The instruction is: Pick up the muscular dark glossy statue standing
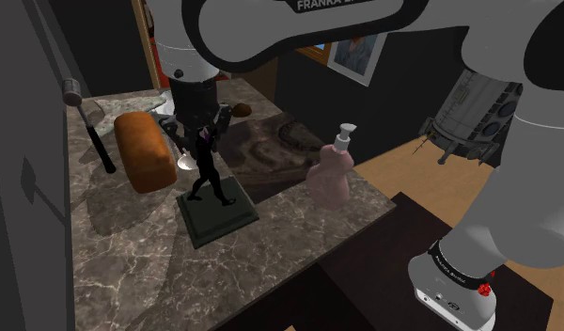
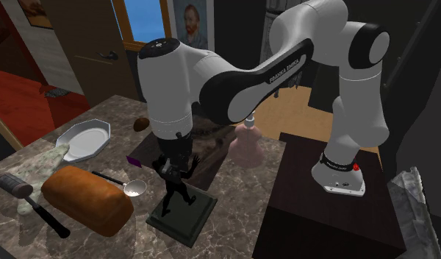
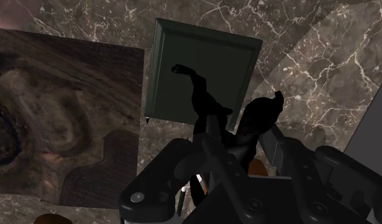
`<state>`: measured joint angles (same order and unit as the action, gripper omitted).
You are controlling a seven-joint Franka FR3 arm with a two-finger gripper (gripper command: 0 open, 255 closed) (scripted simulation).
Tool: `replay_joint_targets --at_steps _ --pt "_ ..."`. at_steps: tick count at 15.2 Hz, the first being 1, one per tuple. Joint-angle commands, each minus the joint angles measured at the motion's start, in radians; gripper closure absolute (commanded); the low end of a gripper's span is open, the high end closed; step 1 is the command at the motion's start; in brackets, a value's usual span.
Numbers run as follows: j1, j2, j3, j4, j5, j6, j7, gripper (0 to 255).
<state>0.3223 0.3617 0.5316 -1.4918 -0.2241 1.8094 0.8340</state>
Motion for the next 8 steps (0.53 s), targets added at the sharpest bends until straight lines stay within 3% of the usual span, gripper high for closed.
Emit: replay_joint_targets --at_steps 1,8 --pt "0.000 0.002 0.000 -0.002 0.000 0.002 0.000 255" --pt "0.000 -0.001 0.001 0.006 0.002 -0.009 -0.001 255"
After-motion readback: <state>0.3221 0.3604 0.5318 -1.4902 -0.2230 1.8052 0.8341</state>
